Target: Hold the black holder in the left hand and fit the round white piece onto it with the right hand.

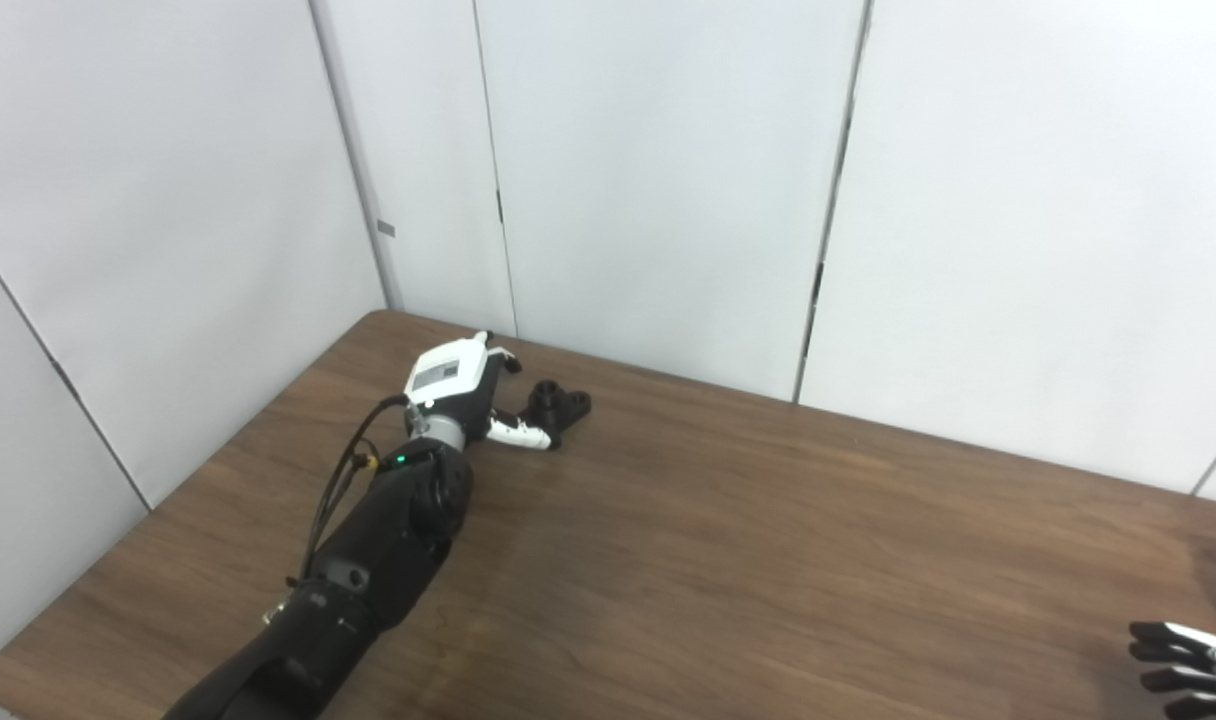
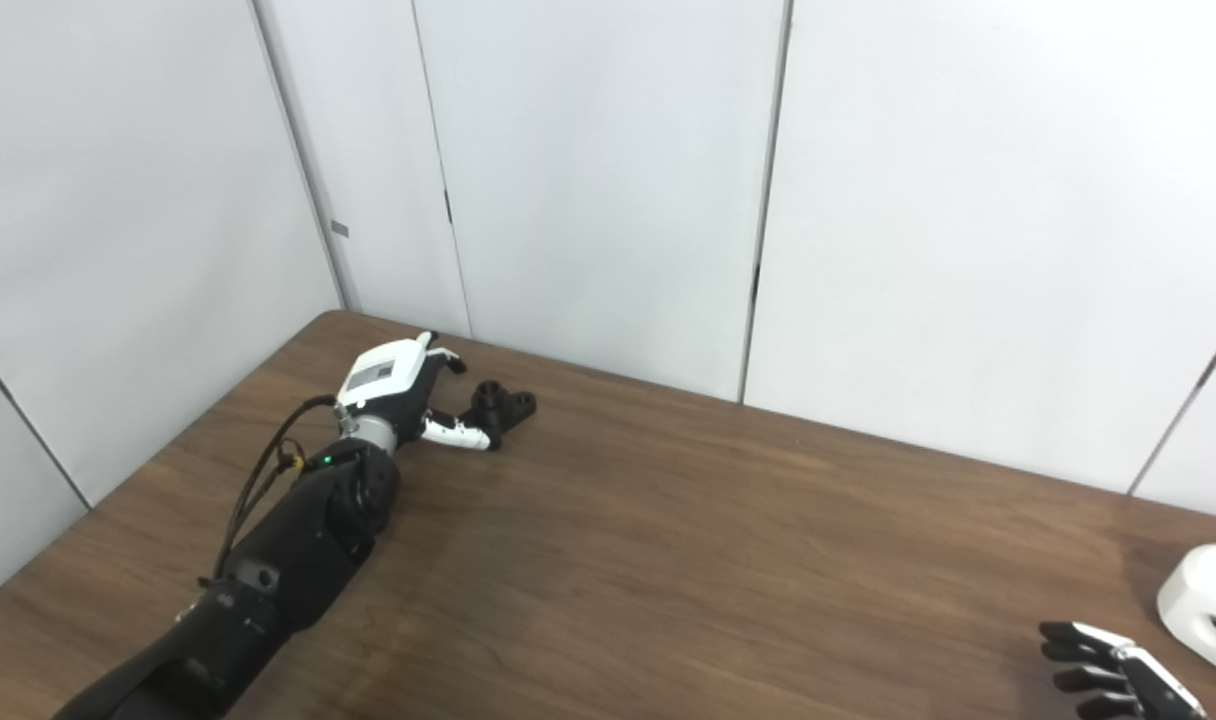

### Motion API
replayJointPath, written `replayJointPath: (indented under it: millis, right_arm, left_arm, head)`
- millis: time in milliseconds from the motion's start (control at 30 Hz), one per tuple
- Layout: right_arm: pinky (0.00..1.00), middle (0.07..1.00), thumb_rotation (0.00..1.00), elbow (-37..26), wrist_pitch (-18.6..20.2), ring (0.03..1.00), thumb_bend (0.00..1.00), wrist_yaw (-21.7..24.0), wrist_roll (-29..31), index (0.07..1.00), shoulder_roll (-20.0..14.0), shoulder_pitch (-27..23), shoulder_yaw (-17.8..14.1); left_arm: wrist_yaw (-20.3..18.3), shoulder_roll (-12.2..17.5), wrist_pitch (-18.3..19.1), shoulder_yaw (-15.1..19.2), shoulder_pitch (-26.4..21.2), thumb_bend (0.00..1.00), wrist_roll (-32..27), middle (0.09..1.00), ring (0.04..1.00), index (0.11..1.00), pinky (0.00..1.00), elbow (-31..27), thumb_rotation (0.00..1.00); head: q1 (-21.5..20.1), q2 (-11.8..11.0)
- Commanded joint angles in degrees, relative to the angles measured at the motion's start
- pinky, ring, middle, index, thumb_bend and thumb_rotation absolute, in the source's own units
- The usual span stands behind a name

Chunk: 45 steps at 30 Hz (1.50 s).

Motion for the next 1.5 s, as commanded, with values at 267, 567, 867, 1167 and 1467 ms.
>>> replayJointPath:
  millis: [267,567,867,1167,1467]
  right_arm:
    - [0.47,0.641,0.0,-2.73,0.07,0.574,0.71,-0.4,-0.2,0.662,-0.2,-0.87,-0.5]
    - [0.47,0.64,0.0,-4.94,1.93,0.575,0.72,0.27,-0.99,0.659,-0.11,-0.24,-0.21]
    - [0.47,0.64,0.0,-5.94,2.86,0.573,0.72,0.94,-0.98,0.658,0.02,-0.01,-0.23]
    - [0.47,0.641,0.0,-6.43,2.55,0.576,0.72,1.05,-1.18,0.659,-0.07,0.42,-0.31]
    - [0.46,0.637,0.0,-7.38,3.02,0.567,0.72,1.28,-0.93,0.657,0.12,0.99,-0.44]
  left_arm:
    - [4.92,1.13,-3.96,0.07,-4.23,1.0,-0.97,0.998,1.0,0.759,0.9,3.2,0.36]
    - [8.99,0.47,-9.36,1.93,-4.34,0.95,-5.53,0.946,1.0,0.711,0.85,7.49,0.29]
    - [11.53,-0.64,-12.28,1.65,-4.21,0.94,-7.41,0.921,0.975,0.684,0.84,9.54,0.25]
    - [12.39,-2.2,-13.28,2.92,-3.69,0.96,-10.76,0.915,0.973,0.677,0.84,10.24,0.24]
    - [12.4,-2.6,-15.0,2.65,-3.93,0.98,-12.14,0.914,0.968,0.686,0.85,12.5,0.29]
  head:
    - [-0.29,0.19]
    - [-0.54,0.59]
    - [-0.6,0.95]
    - [-0.74,1.51]
    - [-1.01,2.01]
